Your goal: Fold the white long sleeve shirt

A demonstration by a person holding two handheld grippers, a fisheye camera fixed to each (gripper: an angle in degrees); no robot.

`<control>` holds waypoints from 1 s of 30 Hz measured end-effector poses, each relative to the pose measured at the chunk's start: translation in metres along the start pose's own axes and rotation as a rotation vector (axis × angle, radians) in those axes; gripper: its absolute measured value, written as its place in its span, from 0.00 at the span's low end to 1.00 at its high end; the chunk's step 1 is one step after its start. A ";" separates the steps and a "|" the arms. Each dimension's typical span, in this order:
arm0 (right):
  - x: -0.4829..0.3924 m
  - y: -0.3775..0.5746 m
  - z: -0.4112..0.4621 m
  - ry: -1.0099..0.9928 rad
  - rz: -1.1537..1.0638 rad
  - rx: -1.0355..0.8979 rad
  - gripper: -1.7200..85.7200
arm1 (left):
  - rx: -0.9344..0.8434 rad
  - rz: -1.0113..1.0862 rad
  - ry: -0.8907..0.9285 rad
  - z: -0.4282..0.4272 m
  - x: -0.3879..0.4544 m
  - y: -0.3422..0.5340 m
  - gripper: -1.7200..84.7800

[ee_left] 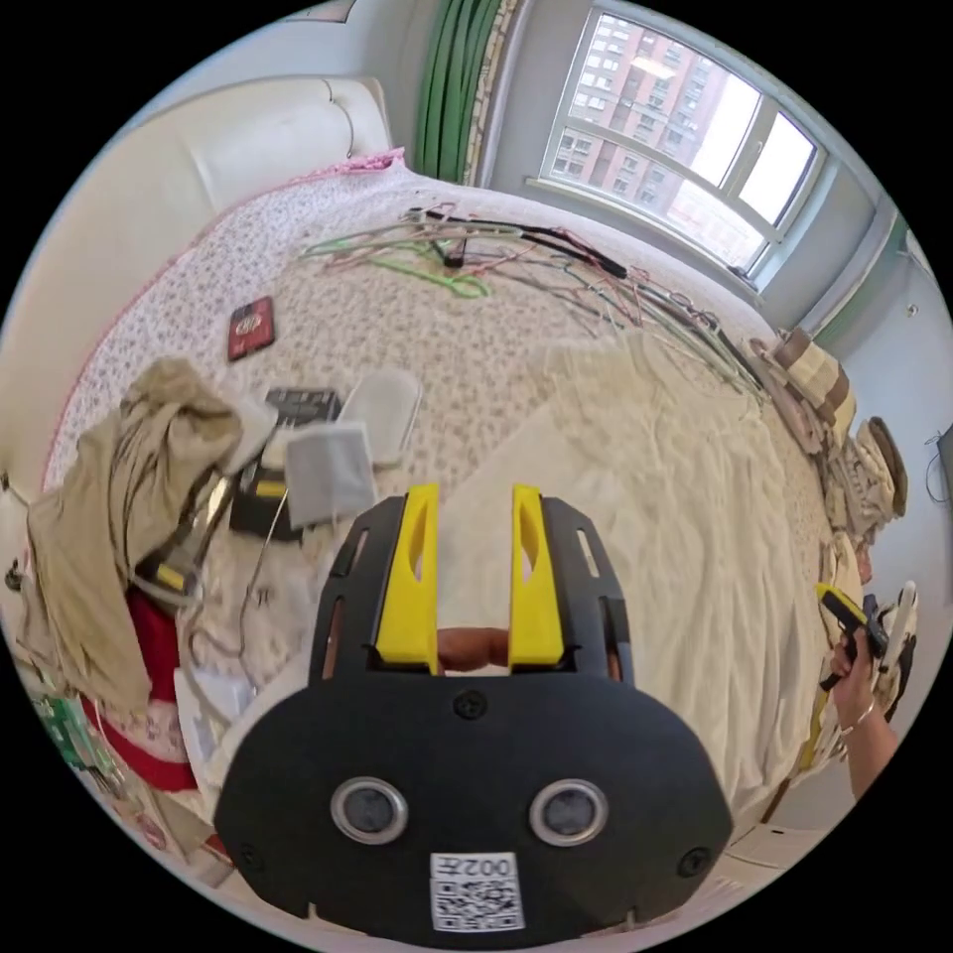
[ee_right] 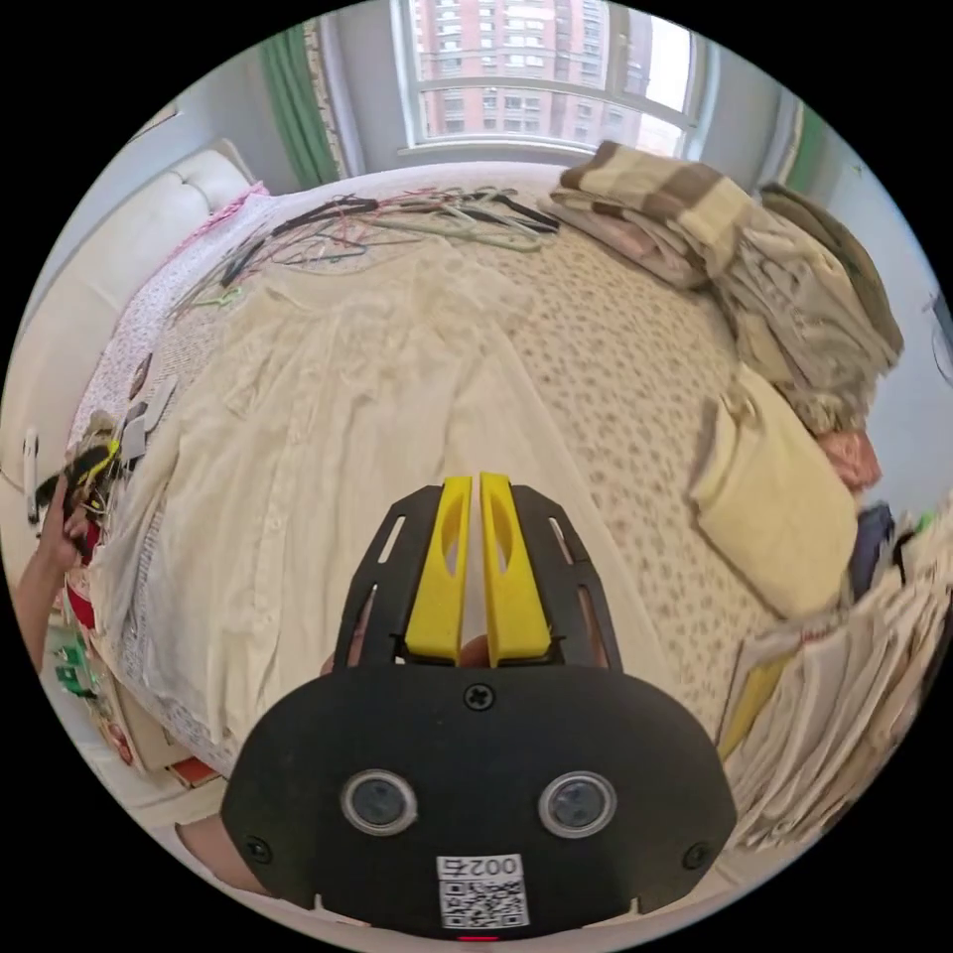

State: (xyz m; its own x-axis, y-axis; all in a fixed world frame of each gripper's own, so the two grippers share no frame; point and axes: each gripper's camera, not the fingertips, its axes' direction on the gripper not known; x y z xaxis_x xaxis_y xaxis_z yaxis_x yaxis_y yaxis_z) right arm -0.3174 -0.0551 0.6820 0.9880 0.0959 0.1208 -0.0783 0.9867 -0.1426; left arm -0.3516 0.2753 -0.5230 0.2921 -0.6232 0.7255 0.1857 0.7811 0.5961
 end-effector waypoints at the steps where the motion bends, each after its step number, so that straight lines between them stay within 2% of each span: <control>1: 0.010 0.013 0.002 0.024 0.048 -0.032 0.03 | -0.032 0.008 -0.002 -0.006 -0.002 0.026 0.10; 7: 0.054 0.043 0.008 0.089 0.203 -0.126 0.09 | -0.174 0.004 0.056 -0.018 0.007 0.127 0.10; 11: 0.066 0.024 0.020 0.131 0.186 -0.171 0.14 | -0.227 -0.067 0.087 -0.017 0.007 0.155 0.11; 16: 0.067 0.002 0.046 0.146 0.094 -0.245 0.15 | -0.250 -0.075 0.089 -0.019 0.007 0.157 0.12; 19: 0.069 -0.008 0.048 0.095 0.052 -0.261 0.13 | -0.252 -0.064 0.081 -0.021 0.004 0.148 0.12; 21: 0.074 -0.015 0.044 0.084 0.050 -0.268 0.08 | -0.243 -0.050 0.073 -0.023 0.004 0.142 0.12; 22: 0.077 -0.021 0.039 0.104 0.039 -0.269 0.03 | -0.237 -0.038 0.068 -0.025 0.004 0.138 0.12; 24: 0.084 -0.032 0.031 0.165 0.032 -0.264 0.02 | -0.230 -0.025 0.059 -0.026 0.004 0.132 0.12; 28: 0.113 -0.055 0.002 0.432 0.125 -0.193 0.01 | -0.225 -0.024 0.060 -0.025 0.003 0.127 0.12; 30: 0.125 -0.063 0.003 0.443 0.158 -0.211 0.02 | -0.231 -0.029 0.066 -0.023 0.003 0.128 0.12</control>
State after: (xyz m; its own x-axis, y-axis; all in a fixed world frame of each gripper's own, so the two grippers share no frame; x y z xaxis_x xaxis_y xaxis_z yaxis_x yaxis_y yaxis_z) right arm -0.1893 -0.1045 0.7090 0.9314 0.1316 -0.3393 -0.2477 0.9123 -0.3262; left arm -0.3052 0.3741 -0.4522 0.3426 -0.6471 0.6811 0.4019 0.7562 0.5163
